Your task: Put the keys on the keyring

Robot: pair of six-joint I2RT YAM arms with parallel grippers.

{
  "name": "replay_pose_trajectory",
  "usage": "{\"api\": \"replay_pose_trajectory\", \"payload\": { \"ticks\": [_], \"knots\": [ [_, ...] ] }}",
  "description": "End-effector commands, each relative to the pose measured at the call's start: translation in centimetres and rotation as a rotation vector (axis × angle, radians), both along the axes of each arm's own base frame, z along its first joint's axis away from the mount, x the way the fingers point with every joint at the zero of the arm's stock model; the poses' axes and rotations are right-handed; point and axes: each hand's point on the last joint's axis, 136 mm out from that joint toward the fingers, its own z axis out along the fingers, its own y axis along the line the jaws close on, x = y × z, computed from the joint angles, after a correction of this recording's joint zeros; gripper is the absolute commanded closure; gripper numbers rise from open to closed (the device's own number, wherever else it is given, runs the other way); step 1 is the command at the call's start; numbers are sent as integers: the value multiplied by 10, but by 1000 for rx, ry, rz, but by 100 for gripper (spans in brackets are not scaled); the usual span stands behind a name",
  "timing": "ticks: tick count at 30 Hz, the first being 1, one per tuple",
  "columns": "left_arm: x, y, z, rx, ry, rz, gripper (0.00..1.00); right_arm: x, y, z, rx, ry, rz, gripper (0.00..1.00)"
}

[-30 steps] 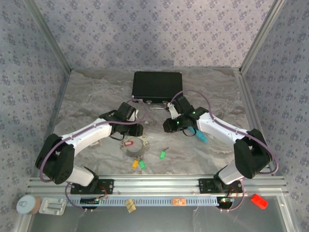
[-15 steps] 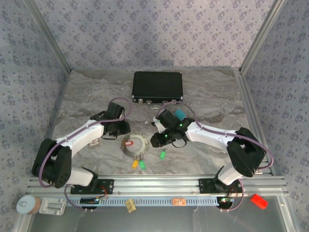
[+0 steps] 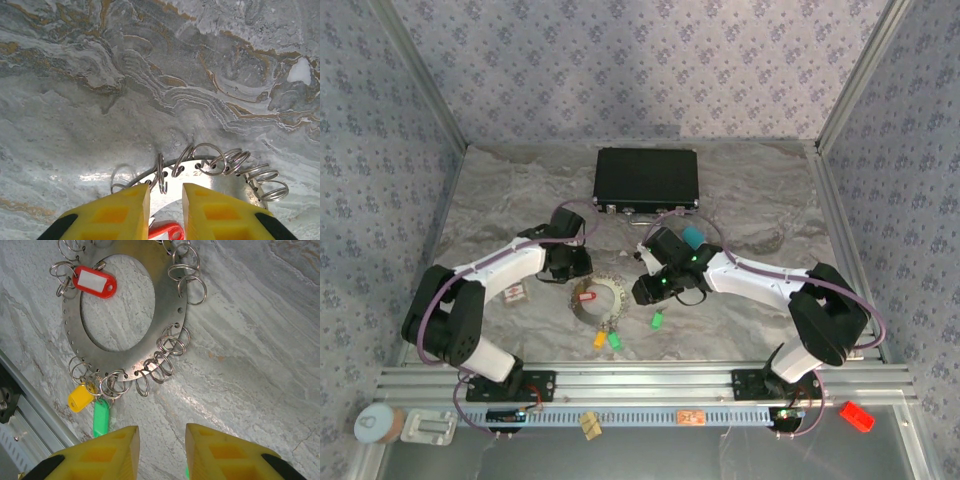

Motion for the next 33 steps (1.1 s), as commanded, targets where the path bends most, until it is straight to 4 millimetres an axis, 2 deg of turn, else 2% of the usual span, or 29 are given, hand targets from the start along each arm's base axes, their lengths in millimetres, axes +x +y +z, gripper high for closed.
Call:
{"api": "replay_pose_trajectory", "payload": {
  "ticks": [1,9,33],
  "knots": [
    [3,-5,9,-23,-16,38,76,0,-1,0,-13,-1,-1,69],
    [-6,-9,7,-19,-23,110,78,-2,-1,-3,-13,5,-1,69],
    [-4,2,-11,-3,9,202,79,-4,-2,-3,-14,12,2,69]
  ]
}}
